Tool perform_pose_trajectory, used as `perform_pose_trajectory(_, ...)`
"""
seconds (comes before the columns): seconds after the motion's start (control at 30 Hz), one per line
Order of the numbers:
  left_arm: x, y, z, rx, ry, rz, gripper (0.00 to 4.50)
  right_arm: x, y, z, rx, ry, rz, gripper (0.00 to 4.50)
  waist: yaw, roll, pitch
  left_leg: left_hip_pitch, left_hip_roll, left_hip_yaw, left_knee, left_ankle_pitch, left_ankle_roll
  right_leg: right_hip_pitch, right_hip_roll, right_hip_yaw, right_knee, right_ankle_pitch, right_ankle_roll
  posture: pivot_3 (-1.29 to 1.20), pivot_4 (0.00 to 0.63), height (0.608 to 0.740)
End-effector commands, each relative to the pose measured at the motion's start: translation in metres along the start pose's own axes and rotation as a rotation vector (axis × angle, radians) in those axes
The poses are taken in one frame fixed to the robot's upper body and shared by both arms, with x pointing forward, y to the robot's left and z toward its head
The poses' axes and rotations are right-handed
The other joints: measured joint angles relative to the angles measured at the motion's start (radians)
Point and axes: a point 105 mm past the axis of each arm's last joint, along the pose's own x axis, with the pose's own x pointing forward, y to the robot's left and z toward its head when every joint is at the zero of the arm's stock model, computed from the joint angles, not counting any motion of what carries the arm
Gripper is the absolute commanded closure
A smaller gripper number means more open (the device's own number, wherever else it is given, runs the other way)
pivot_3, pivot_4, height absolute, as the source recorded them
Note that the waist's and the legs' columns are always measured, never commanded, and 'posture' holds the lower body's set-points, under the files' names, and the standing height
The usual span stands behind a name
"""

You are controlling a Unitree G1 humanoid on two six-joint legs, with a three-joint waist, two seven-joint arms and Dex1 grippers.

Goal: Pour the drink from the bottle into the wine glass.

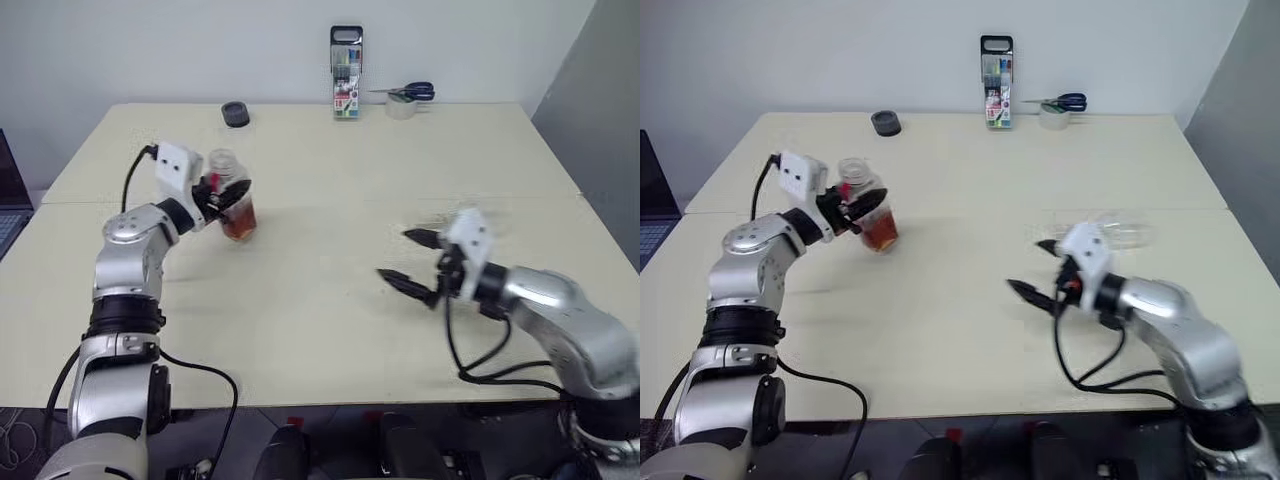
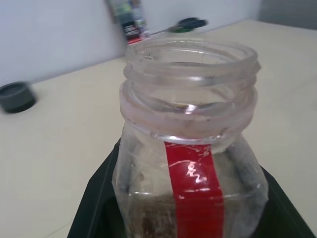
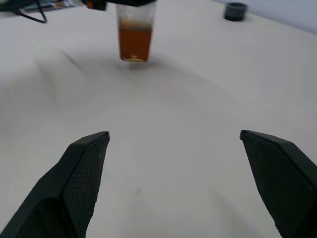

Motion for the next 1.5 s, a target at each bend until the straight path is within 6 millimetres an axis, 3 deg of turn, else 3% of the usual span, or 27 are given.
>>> perform_pose_trajectory(0.03, -0.017, 0.033, 0.017, 0.01, -0.062, 0.183, 2.76, 0.029, 0.0, 0.013, -0.053, -0.029, 0.011, 0.0, 0.001, 0.0, 0.0, 0.0, 0.0, 0.0, 0.0, 0.001, -0.001, 0.0, 0.0, 0.0, 0.0, 0.0, 0.0, 0.0, 0.15, 0.74)
perform_pose_trajectory(0.17, -0.025, 0.042, 0.012, -0.035, -0.061, 0.24, 2.76, 0.048, 0.0, 0.021, -0.086, -0.033, 0.04, 0.0, 0.011, -0.001, 0.0, -0.001, 0.0, -0.002, 0.0, 0.001, -0.002, -0.001, -0.001, -0.002, 0.0, 0.0, 0.0, 0.0, 0.15, 0.74)
perform_pose_trajectory(0.73, -0.035, 0.03, -0.023, -0.086, -0.055, 0.283, 2.76, 0.063, 0.011, 0.028, -0.114, -0.058, 0.09, 0.0, 0.01, -0.001, -0.001, -0.002, -0.001, -0.001, 0.0, 0.001, -0.002, -0.002, -0.002, -0.002, 0.0, 0.0, 0.0, 0.0, 0.15, 0.74)
perform_pose_trajectory(1.0, -0.037, 0.031, -0.025, -0.109, -0.061, 0.291, 0.16, 0.063, 0.011, 0.028, -0.119, -0.061, 0.085, 0.0, 0.009, -0.001, -0.001, -0.002, 0.0, -0.001, 0.0, 0.001, -0.002, -0.002, -0.001, -0.002, 0.0, 0.0, 0.0, 0.0, 0.15, 0.74)
perform_pose_trajectory(1.3, -0.036, 0.026, -0.03, -0.099, -0.053, 0.281, 0.04, 0.062, 0.013, 0.03, -0.122, -0.064, 0.087, 0.0, 0.007, -0.001, -0.001, -0.002, 0.0, -0.001, 0.0, 0.001, -0.002, -0.002, -0.001, -0.002, 0.0, 0.0, 0.0, 0.0, 0.15, 0.74)
perform_pose_trajectory(1.5, -0.04, 0.023, -0.044, -0.07, -0.015, 0.287, 0.04, 0.061, 0.012, 0.024, -0.098, -0.057, 0.074, 0.0, 0.006, -0.001, -0.001, -0.002, 0.0, -0.002, 0.0, 0.001, -0.002, -0.002, -0.001, -0.002, 0.0, 0.0, 0.0, 0.0, 0.15, 0.74)
